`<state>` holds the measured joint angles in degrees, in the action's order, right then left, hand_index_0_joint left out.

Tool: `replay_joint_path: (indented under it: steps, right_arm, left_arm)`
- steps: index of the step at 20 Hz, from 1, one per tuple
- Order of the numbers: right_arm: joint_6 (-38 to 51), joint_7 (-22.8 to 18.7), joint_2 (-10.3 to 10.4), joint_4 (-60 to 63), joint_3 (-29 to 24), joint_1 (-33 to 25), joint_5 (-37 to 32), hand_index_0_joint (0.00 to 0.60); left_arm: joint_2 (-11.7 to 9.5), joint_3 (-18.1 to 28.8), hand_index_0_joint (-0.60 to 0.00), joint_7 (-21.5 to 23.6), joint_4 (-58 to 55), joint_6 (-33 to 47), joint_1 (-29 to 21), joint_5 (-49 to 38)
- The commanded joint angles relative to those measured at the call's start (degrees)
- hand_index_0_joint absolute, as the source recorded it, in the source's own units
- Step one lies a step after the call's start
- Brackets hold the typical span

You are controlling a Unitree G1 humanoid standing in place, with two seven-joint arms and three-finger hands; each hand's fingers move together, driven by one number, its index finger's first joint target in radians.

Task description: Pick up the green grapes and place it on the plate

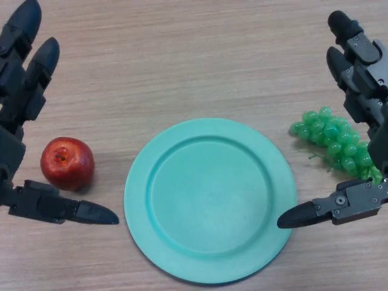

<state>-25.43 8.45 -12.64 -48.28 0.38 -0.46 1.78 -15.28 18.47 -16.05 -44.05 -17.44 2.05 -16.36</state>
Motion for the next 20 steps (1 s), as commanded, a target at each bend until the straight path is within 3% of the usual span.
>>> replay_joint_path:
  steps: [1,12,15,20]
  right_arm:
    - [8.6,-1.6,-0.6,-3.4,-3.1,-1.1,-1.9,0.0]
    - [9.9,-2.6,-1.8,3.1,-6.6,-2.9,0.5,0.0]
    - [18.9,-3.7,-3.4,16.2,-7.5,-5.1,8.6,0.0]
    - [27.5,-7.0,-5.4,35.2,-6.8,-11.7,15.3,0.0]
  left_arm:
    - [-0.8,2.8,0.0,2.0,-1.1,8.9,0.1,-1.8]
    - [-1.1,1.5,0.0,1.7,1.0,9.6,-0.3,-0.8]
    - [-1.7,1.8,0.0,1.1,1.3,8.9,-0.8,-0.3]
    - [-1.6,2.0,0.0,0.9,1.3,9.0,-0.9,-0.3]
